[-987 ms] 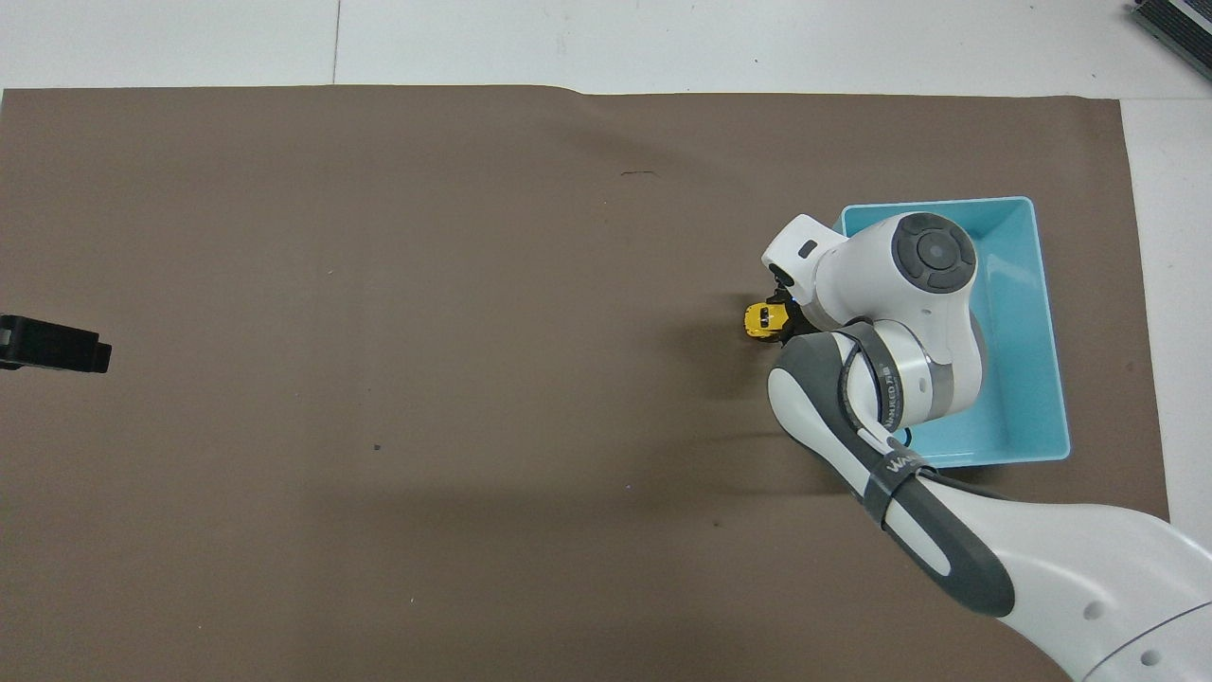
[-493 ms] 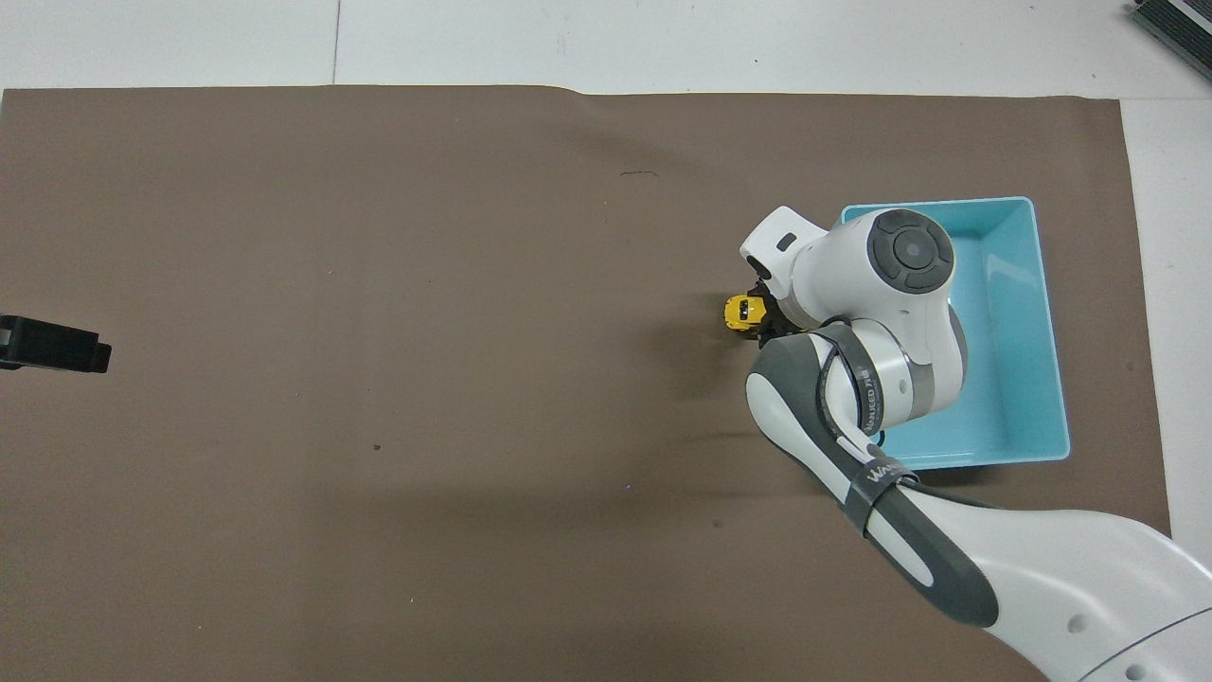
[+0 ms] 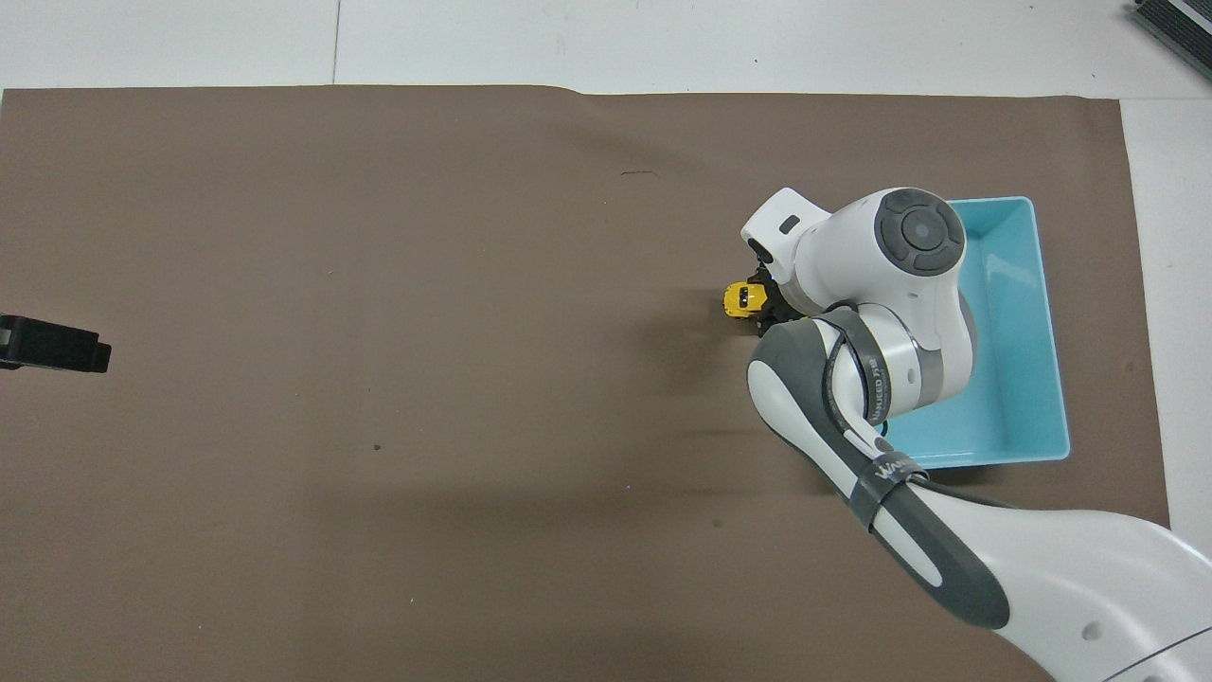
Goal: Wind up and store yellow beetle car
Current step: 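Grasp the yellow car with the right gripper and lift it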
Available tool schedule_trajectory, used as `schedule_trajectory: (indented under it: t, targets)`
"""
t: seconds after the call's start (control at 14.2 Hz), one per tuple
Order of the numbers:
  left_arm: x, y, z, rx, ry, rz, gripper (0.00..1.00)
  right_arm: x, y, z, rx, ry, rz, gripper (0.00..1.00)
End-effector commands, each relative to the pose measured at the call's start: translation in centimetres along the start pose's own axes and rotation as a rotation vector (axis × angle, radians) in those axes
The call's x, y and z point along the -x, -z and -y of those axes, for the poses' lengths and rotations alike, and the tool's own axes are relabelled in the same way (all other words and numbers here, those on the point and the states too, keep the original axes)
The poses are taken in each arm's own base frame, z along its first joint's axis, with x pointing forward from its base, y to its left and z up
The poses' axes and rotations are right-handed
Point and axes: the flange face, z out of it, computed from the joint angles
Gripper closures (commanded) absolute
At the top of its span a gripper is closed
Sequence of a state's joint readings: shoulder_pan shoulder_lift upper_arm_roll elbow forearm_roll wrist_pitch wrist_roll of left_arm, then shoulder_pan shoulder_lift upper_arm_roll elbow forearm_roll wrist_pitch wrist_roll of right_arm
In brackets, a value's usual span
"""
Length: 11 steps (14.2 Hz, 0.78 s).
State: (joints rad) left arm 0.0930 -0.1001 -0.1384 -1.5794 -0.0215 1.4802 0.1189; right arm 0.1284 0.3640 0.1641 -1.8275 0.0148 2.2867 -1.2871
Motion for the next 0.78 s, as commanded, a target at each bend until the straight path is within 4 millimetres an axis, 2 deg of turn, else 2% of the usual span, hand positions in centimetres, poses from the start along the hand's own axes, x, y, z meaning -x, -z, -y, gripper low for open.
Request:
schedule_trajectory:
  t: [0.0, 0.7]
  targets:
    - [0.3, 0.0, 0.2, -0.012, 0.006, -0.008, 0.00, -0.3, 1.4, -0.2, -0.007, -0.017, 0.003, 0.93]
    - [0.4, 0.1, 0.1, -0.013, 0.006, -0.010, 0.00, 0.0, 6.3, 0.6, -0.024, -0.031, 0.012, 0.93]
